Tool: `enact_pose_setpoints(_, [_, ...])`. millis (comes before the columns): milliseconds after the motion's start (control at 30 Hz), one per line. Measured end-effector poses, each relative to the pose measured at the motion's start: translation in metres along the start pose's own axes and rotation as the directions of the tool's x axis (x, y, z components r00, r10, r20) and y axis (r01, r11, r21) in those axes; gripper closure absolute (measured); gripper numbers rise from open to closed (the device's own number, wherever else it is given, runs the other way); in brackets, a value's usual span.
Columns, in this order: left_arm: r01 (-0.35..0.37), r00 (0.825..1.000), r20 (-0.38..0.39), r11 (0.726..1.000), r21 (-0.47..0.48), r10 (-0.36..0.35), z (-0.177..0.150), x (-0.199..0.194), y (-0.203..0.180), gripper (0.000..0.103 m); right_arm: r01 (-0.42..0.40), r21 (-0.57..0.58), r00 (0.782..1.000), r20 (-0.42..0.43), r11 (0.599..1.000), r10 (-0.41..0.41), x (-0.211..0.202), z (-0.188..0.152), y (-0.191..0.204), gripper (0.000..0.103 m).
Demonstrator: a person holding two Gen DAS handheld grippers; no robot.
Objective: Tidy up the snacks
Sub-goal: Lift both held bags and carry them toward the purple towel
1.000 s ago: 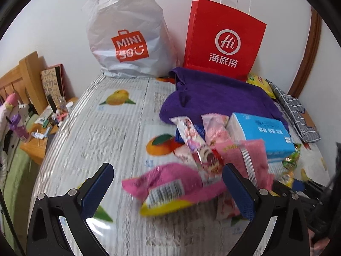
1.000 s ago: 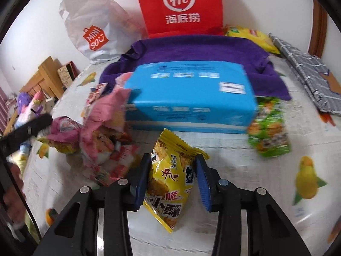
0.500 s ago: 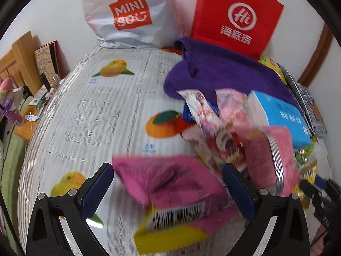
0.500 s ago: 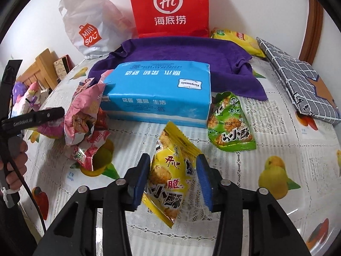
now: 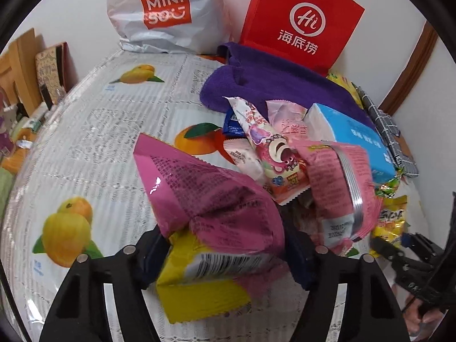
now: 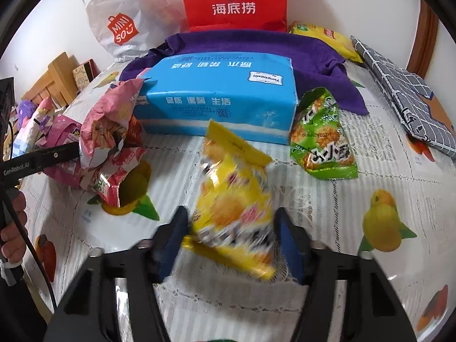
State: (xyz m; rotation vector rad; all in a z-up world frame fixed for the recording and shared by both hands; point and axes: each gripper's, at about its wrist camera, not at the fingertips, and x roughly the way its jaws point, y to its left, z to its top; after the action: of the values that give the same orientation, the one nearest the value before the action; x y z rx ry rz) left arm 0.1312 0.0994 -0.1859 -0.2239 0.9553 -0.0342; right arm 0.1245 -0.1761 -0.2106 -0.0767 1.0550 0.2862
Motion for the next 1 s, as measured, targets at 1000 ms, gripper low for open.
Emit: enact_pose_setpoints(1000, [0.069,0.988,0.127,0.992,0.105,-0.082,-0.002,-0.096,-0.066,0.039,0.017,0.058,0.985,0.172,0.998,-0.026,-0.104,0.015,-0.004,0.058])
